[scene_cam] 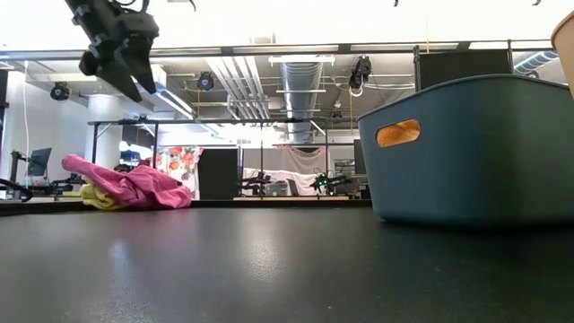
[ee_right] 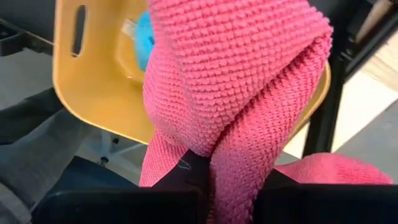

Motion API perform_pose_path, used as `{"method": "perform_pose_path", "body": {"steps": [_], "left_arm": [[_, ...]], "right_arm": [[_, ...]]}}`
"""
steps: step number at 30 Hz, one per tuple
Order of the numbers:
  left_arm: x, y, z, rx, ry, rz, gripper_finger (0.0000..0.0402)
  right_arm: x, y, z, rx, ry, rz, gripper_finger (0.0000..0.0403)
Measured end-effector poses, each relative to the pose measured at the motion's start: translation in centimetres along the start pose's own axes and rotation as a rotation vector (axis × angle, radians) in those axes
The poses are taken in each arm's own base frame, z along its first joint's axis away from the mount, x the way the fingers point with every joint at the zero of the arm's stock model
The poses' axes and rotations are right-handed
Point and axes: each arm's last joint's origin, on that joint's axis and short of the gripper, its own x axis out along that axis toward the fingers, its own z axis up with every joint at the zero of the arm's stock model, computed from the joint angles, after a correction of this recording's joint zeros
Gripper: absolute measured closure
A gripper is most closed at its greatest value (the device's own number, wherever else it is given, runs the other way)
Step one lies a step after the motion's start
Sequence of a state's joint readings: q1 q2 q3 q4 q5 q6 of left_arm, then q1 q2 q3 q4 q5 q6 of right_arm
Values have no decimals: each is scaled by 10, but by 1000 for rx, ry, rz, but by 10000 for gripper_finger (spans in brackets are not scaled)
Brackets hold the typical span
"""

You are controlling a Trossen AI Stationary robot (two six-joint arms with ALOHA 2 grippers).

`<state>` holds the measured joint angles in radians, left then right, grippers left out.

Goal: Sort towels by color in basket
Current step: Put the bottom pink towel into the yellow bin

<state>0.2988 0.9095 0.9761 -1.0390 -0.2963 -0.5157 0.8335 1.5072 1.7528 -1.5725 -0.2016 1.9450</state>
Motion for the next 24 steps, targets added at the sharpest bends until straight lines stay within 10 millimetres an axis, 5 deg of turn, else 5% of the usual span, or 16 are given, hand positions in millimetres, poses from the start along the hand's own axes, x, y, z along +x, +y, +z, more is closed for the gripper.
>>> {"method": "perform_pose_path", "body": {"steps": [10, 19, 24], "left_arm": [[23, 4, -6, -14, 121, 29, 164], [36, 13, 2, -21, 155, 40, 164], [42, 27, 8, -86, 173, 77, 164]], "right_arm": [[8, -8, -3, 55, 9, -35, 385], [-15, -24, 1, 50, 27, 42, 385], [-10, -23, 2, 51, 30, 50, 385]]}}
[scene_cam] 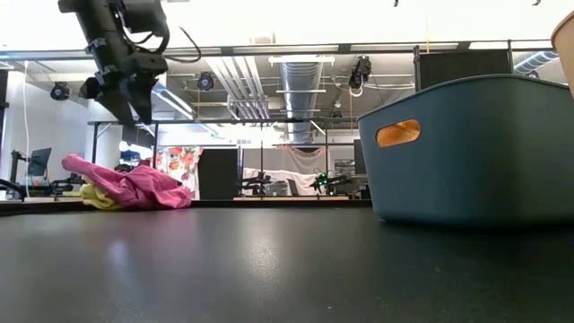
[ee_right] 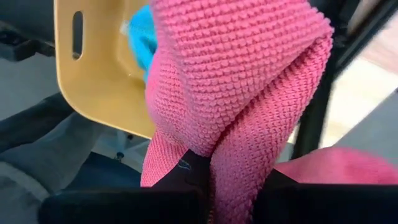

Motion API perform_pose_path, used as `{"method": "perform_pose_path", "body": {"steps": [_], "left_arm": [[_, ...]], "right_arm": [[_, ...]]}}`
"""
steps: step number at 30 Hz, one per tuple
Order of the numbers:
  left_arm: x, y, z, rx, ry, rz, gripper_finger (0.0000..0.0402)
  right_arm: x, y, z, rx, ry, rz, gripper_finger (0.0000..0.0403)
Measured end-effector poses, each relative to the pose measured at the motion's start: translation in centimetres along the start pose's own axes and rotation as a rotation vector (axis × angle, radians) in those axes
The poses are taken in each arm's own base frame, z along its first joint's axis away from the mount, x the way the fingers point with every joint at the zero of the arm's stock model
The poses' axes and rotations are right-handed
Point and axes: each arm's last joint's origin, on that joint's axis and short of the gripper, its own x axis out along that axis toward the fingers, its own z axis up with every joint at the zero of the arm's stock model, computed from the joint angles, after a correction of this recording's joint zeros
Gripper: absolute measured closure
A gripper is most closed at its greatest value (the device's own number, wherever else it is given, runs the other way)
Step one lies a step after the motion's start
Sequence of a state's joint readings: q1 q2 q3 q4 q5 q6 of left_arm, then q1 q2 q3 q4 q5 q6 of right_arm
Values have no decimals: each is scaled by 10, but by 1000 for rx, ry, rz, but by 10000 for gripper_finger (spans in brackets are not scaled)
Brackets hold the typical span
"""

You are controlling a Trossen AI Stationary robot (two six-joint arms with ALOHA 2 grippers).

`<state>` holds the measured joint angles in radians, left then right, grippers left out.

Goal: Sort towels by color in basket
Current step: Put the bottom pink towel into the yellow bin

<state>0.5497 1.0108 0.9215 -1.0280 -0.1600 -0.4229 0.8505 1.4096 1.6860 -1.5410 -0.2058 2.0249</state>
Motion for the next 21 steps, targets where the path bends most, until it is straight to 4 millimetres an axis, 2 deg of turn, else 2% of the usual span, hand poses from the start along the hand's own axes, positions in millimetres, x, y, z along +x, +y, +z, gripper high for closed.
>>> {"method": "perform_pose_path", "body": {"steps": [7, 15, 21], "left_arm": [[6, -1, 7, 0, -25, -24, 163], [4, -8, 17, 36, -223, -193, 163], [12, -8, 3, 84, -350, -249, 164]], "right_arm": [[24, 13, -1, -67, 17, 40, 385], [15, 6, 1, -121, 29, 75, 385], [14, 8, -1, -109, 39, 100, 386]]}}
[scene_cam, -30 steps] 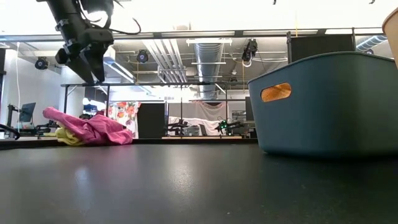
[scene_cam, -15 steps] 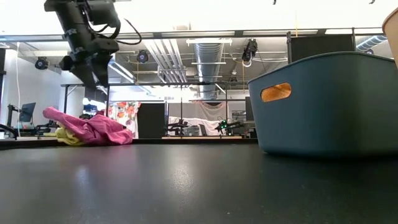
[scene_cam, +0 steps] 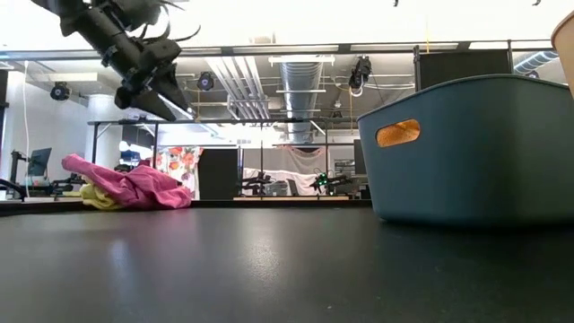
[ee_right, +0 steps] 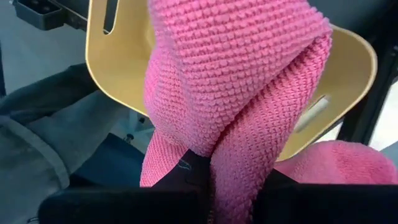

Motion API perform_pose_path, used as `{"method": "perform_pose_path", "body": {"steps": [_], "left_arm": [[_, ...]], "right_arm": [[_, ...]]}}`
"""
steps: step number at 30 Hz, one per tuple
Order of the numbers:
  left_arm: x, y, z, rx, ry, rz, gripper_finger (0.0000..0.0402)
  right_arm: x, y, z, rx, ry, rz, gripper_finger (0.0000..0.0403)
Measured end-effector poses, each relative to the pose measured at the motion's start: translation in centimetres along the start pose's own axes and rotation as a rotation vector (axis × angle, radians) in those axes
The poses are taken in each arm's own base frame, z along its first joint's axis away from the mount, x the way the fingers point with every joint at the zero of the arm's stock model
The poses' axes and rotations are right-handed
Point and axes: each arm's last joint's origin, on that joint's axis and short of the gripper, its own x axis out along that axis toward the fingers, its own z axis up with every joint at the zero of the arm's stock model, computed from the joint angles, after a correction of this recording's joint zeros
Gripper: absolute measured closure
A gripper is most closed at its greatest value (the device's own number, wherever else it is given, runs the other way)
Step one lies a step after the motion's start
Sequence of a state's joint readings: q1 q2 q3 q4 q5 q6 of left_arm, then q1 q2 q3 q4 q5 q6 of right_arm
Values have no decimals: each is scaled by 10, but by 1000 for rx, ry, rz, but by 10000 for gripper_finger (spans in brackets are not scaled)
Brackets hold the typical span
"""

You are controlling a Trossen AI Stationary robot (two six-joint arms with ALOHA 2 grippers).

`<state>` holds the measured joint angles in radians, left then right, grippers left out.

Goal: Sort towels by color in basket
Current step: Put the bottom pink towel into the yellow bin

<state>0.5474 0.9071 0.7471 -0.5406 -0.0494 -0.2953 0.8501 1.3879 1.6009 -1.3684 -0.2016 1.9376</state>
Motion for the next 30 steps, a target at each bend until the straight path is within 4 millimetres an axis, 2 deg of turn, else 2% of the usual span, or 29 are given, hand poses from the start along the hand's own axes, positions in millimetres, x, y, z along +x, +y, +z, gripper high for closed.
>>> {"method": "perform_pose_path", "body": {"steps": [4, 9, 14, 18, 20, 22, 25, 30], "left_arm": [[7, 1, -15, 66, -20, -22, 164], [17, 4, -27, 95, -39, -27, 164], [11, 5, -28, 99, -58, -31, 164], [4, 6, -30, 56, -49, -30, 164], [3, 7, -33, 32, -23, -16, 164], [2, 9, -35, 22, -15, 27, 164], [6, 14, -35, 0, 26, 95, 164], [15, 22, -22, -24, 113, 148, 164]], "right_arm": [[2, 3, 0, 2, 7, 23, 386], [4, 3, 13, -12, -15, 9, 386], [-3, -2, 19, -10, -22, 10, 386], [1, 3, 12, 50, 12, 71, 386], [19, 12, 2, 42, 5, 114, 386], [46, 18, -2, 43, -28, 96, 386], [92, 17, 6, 65, -88, -50, 385], [139, 18, 26, 84, -150, -114, 385]]}}
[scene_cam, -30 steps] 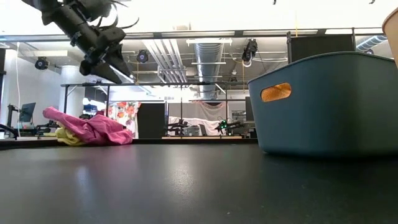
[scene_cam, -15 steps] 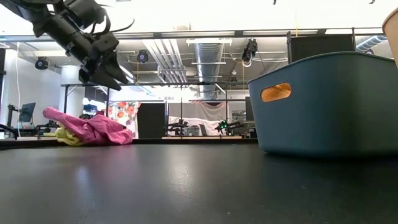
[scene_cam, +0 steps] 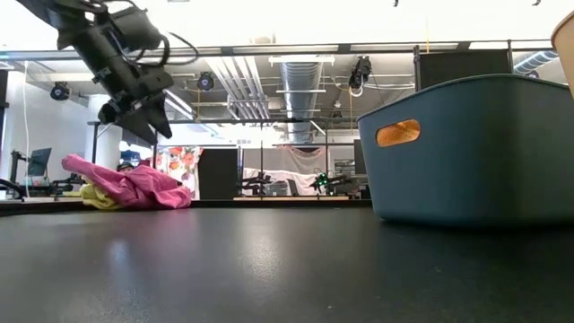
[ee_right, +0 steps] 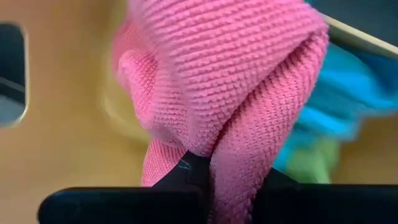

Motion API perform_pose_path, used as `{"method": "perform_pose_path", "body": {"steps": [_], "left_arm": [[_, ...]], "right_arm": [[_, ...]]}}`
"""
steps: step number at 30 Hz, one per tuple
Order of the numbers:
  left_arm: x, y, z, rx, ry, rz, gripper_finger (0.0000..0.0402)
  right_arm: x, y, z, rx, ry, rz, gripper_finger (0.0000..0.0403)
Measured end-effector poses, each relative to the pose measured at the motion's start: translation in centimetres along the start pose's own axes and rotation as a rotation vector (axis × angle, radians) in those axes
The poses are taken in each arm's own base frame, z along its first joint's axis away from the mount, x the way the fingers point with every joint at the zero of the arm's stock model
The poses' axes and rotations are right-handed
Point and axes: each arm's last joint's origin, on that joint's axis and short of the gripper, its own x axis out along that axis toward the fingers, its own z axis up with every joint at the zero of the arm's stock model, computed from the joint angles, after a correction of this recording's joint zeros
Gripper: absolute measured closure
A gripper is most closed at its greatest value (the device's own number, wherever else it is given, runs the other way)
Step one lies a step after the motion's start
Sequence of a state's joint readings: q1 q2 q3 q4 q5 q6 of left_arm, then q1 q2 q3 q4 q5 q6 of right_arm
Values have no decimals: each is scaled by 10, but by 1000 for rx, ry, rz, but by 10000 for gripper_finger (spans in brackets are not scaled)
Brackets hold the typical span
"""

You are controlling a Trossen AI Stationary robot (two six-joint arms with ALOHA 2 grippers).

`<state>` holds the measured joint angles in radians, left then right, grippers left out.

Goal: Sort towels by color in basket
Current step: Put the bottom pink towel into the yellow bin, then put the pink towel into the yellow bin

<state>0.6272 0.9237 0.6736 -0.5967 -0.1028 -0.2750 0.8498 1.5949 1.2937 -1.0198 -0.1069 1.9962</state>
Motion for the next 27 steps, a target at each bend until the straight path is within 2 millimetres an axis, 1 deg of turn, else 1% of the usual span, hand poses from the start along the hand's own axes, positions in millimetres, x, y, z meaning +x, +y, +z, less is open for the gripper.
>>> {"method": "perform_pose_path", "body": {"steps": [3, 4, 6, 8, 11, 13, 16, 18, 20, 22, 24, 25, 27], "left_arm": [[10, 5, 10, -37, 37, 42, 164], [14, 8, 12, -85, 59, 62, 164], [24, 17, 11, -193, 166, 105, 161], [32, 22, 12, -216, 247, 145, 152], [43, 24, 22, -208, 273, 221, 130], [50, 25, 30, -167, 275, 309, 114], [57, 29, 48, -124, 275, 440, 96], [63, 38, 53, -134, 320, 508, 90], [71, 52, 58, -171, 343, 541, 90], [81, 67, 60, -215, 367, 534, 96], [92, 79, 55, -236, 419, 543, 107], [96, 83, 52, -236, 447, 546, 113], [104, 86, 50, -211, 472, 543, 129]], "right_arm": [[20, 2, 6, 3, -20, -23, 385], [26, 1, 8, 4, -28, -39, 382], [38, -1, 10, 18, -39, -62, 372], [44, -2, 11, 27, -37, -63, 349], [44, 0, 10, 25, -21, -29, 296], [37, 3, 7, 12, -12, -8, 256], [18, 7, -3, -18, 18, 51, 197], [6, 9, -8, -37, 19, 47, 163], [-7, 9, -14, -45, 16, 32, 134], [-23, 10, -18, -48, 9, 19, 110], [-39, 11, -20, -45, -13, 14, 94], [-47, 11, -21, -43, -37, 20, 88], [-65, 13, -21, -49, -104, 62, 82]]}}
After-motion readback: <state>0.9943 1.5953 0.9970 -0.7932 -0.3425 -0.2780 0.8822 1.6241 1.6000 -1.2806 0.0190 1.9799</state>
